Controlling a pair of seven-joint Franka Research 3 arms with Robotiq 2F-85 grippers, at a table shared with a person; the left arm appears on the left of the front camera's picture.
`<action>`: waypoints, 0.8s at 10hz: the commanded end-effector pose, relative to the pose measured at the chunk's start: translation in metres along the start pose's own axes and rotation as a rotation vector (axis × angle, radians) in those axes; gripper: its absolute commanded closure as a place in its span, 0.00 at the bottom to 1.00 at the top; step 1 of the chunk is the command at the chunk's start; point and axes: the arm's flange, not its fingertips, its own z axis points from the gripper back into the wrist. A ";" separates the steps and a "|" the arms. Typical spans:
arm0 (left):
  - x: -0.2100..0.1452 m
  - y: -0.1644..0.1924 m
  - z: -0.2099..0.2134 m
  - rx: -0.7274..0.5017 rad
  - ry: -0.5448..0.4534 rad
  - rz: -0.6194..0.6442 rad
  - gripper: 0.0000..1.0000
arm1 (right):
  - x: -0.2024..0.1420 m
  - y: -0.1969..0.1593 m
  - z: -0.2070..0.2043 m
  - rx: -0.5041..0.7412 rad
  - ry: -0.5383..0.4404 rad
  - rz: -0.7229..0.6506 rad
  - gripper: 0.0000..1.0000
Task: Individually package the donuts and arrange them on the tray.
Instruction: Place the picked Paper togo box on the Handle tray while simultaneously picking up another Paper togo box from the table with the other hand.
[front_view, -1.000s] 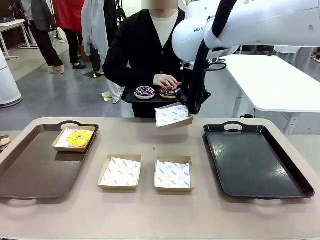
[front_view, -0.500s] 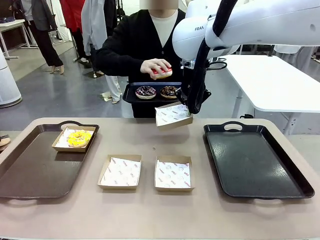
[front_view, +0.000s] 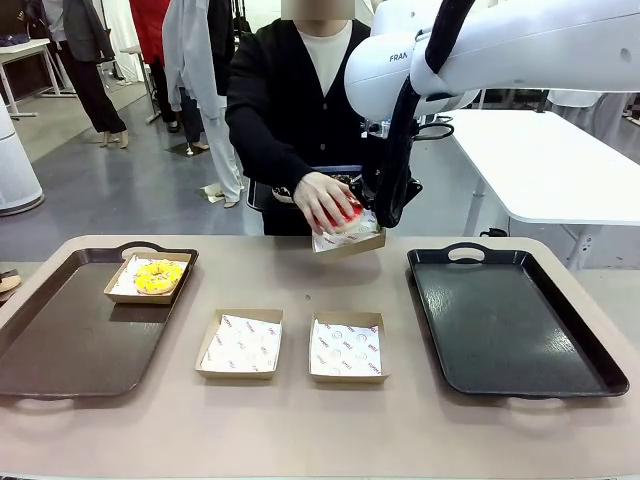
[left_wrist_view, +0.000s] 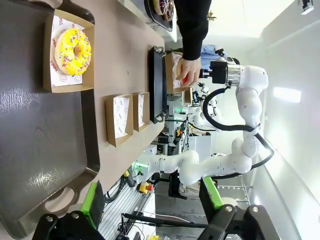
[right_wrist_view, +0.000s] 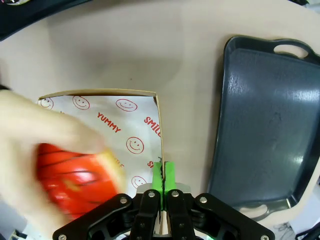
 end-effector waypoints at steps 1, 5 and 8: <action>-0.003 0.000 0.001 -0.007 0.001 0.001 0.00 | -0.003 -0.003 0.000 -0.002 -0.004 -0.001 1.00; -0.003 0.000 0.001 -0.007 0.001 0.001 0.00 | -0.003 -0.003 0.000 -0.002 -0.004 -0.001 1.00; -0.003 0.000 0.001 -0.007 0.001 0.001 0.00 | -0.003 -0.003 0.000 -0.002 -0.004 -0.001 1.00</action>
